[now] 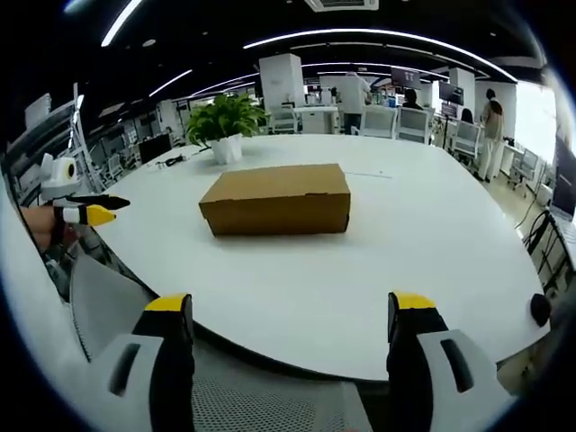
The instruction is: Operate the shoe box by opening the lid, removing the specified soft item, and placing it in the target area until the item is outside and the box remains undamaged.
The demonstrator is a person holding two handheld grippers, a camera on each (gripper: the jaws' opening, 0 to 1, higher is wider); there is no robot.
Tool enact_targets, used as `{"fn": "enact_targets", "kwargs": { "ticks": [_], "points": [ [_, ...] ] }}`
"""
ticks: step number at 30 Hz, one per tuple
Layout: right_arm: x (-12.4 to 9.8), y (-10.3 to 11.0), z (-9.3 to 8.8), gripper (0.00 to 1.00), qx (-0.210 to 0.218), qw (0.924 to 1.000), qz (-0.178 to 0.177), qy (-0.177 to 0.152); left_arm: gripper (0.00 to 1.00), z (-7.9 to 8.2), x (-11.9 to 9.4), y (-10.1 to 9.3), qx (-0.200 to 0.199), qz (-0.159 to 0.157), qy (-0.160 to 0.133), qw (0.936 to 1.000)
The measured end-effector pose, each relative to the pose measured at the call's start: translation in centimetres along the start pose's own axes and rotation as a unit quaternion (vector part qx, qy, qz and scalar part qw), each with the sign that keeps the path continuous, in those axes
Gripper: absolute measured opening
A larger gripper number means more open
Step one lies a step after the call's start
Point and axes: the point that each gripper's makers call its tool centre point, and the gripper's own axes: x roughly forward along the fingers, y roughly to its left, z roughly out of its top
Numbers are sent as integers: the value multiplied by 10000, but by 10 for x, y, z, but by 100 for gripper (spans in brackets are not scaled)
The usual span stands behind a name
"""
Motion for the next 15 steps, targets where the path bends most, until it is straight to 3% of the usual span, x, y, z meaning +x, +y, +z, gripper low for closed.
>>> {"fn": "enact_targets", "kwargs": {
  "ticks": [15],
  "points": [
    [1, 0, 3, 84, -18, 10000, -1, -9, 63, -2, -2, 8, 24, 71, 20, 10000]
  ]
}}
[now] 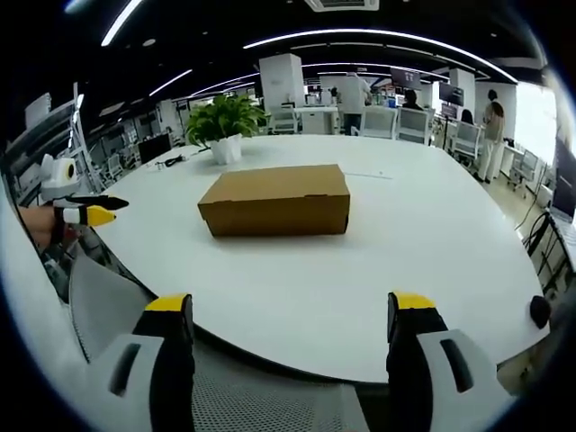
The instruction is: Operate the shoe box by opening the lid, removing the specified soft item, and placing it in the target area until the item is outside and the box remains undamaged.
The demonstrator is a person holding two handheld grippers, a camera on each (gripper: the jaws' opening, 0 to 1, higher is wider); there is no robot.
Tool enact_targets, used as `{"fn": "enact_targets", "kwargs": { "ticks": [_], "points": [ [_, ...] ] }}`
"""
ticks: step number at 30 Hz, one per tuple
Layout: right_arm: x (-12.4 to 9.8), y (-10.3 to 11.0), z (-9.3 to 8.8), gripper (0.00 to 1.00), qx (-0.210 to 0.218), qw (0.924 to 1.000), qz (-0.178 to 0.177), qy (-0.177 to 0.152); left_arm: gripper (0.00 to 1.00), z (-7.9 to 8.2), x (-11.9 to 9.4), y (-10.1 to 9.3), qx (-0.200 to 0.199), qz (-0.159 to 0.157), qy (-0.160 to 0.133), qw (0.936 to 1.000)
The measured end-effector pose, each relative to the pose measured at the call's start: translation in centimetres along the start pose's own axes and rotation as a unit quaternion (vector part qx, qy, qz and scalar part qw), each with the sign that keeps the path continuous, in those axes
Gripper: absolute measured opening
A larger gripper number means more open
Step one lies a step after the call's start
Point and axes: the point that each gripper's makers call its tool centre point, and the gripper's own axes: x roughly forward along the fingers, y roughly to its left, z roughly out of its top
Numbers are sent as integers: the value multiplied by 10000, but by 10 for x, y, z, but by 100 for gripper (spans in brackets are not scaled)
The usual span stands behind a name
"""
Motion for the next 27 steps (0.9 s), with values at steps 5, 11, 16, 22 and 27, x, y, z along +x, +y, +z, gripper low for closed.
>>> {"fn": "enact_targets", "kwargs": {
  "ticks": [5, 11, 16, 22, 27],
  "points": [
    [0, 0, -1, 84, 33, 10000, 3, 15, 63, 0, 1, 0, -5, 6, 3, 10000],
    [0, 0, 1, 83, 27, 10000, 5, 2, 63, 0, 2, 1, 14, -5, 16, 10000],
    [1, 0, 2, 84, 23, 10000, 4, 19, 63, 0, 2, 2, 15, -1, 9, 10000],
    [3, -2, 1, 83, 18, 10000, 15, 45, 63, 0, 3, 4, 10, 16, 35, 10000],
    [5, -6, 0, 83, 13, 10000, 15, 67, 63, -1, 3, 6, 15, 21, 54, 10000]
  ]
}}
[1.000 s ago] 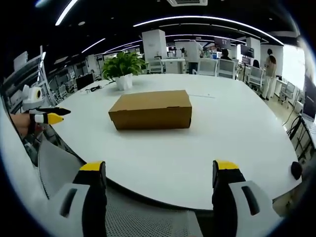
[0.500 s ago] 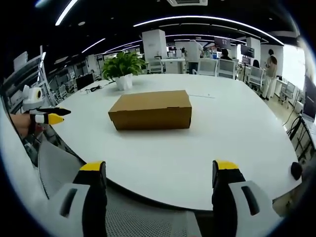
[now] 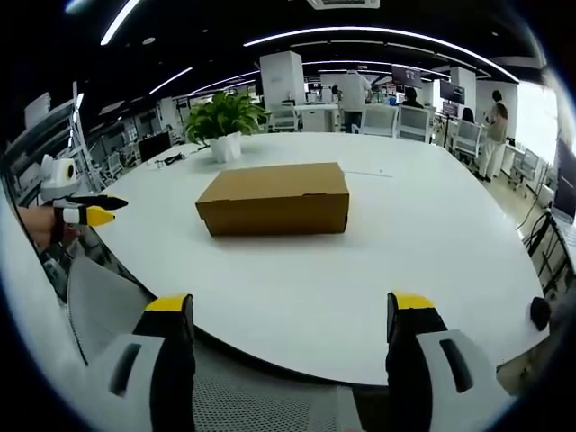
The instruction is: Operate the shoe box by opening the lid, removing the specified soft item, and placing it in the target area until the item is outside and the box remains undamaged.
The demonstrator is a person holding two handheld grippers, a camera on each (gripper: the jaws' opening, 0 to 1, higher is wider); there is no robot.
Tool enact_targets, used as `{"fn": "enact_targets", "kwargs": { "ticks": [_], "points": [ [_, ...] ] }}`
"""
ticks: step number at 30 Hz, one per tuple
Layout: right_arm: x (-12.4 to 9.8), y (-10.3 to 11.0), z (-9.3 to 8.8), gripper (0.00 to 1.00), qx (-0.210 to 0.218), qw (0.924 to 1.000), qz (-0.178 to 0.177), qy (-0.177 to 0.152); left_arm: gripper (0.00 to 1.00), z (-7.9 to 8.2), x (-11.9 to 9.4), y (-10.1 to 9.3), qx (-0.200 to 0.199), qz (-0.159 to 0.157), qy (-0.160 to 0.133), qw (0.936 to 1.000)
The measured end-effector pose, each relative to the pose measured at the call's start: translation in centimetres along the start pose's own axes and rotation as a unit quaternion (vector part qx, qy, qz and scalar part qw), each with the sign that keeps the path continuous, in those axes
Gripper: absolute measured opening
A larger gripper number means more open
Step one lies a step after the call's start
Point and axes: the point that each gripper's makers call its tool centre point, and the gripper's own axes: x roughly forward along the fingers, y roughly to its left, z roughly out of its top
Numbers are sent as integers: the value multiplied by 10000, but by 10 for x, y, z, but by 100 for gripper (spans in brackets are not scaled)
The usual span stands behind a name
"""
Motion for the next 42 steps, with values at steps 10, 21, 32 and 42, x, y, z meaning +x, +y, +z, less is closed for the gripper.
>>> {"fn": "enact_targets", "kwargs": {
  "ticks": [10, 21, 32, 42],
  "points": [
    [6, -1, -1, 83, -43, 10000, 20, 77, 63, -4, 8, 7, 15, -24, 61, 10000],
    [20, -9, 3, 84, -150, 9998, 31, 100, 63, 0, 24, 14, 103, -31, 77, 9999],
    [34, -15, 10, 84, -170, 9998, 13, 78, 62, 0, 38, 18, 95, 16, 88, 9999],
    [49, -21, 13, 84, -228, 9997, 68, 95, 61, 0, 48, 29, -82, 138, 94, 9998]
  ]
}}
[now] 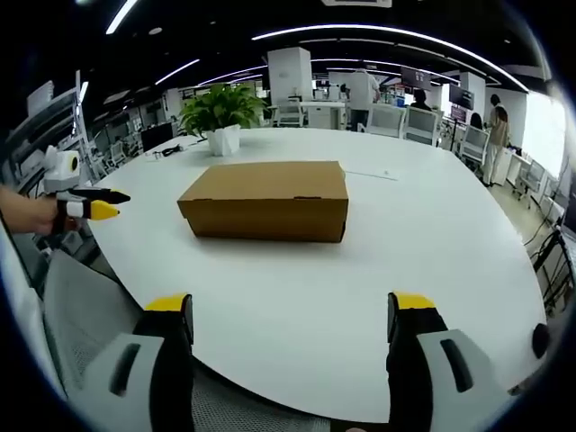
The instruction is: Operate the shoe box by opening the lid, removing the specified soft item, and placing it in the target area until the item is outside and the box remains undamaged.
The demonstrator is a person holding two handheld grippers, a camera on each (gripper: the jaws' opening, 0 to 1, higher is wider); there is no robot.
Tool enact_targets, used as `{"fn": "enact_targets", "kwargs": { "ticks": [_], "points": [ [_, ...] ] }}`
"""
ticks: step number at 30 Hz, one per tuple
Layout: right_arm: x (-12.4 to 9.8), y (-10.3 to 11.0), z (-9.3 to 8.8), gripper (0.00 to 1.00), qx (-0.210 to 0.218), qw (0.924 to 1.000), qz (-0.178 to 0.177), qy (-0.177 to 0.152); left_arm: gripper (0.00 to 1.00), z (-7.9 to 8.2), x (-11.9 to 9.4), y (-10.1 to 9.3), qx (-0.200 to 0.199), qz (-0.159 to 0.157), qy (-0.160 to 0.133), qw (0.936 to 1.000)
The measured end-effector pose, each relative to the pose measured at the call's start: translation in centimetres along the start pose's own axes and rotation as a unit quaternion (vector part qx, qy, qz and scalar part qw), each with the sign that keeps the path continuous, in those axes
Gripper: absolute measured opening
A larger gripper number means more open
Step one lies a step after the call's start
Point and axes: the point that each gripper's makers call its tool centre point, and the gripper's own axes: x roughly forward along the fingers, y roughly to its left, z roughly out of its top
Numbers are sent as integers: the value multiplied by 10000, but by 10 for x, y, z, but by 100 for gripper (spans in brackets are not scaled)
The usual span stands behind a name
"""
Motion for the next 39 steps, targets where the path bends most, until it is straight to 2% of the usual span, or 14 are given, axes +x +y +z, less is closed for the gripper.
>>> {"fn": "enact_targets", "kwargs": {
  "ticks": [5, 14, 25, 39],
  "points": [
    [7, -3, 1, 84, -37, 10000, 20, 24, 61, 3, 8, 4, -15, -10, -15, 10000],
    [24, -13, 5, 84, -137, 9999, 33, 86, 61, 4, 24, -1, 25, -93, 61, 9999],
    [37, -12, 6, 83, -238, 9995, 130, 139, 61, 2, 38, 11, 29, -95, 133, 9999],
    [53, -19, 4, 83, -416, 9987, 223, 192, 61, -3, 54, 8, -3, -141, 218, 9997]
  ]
}}
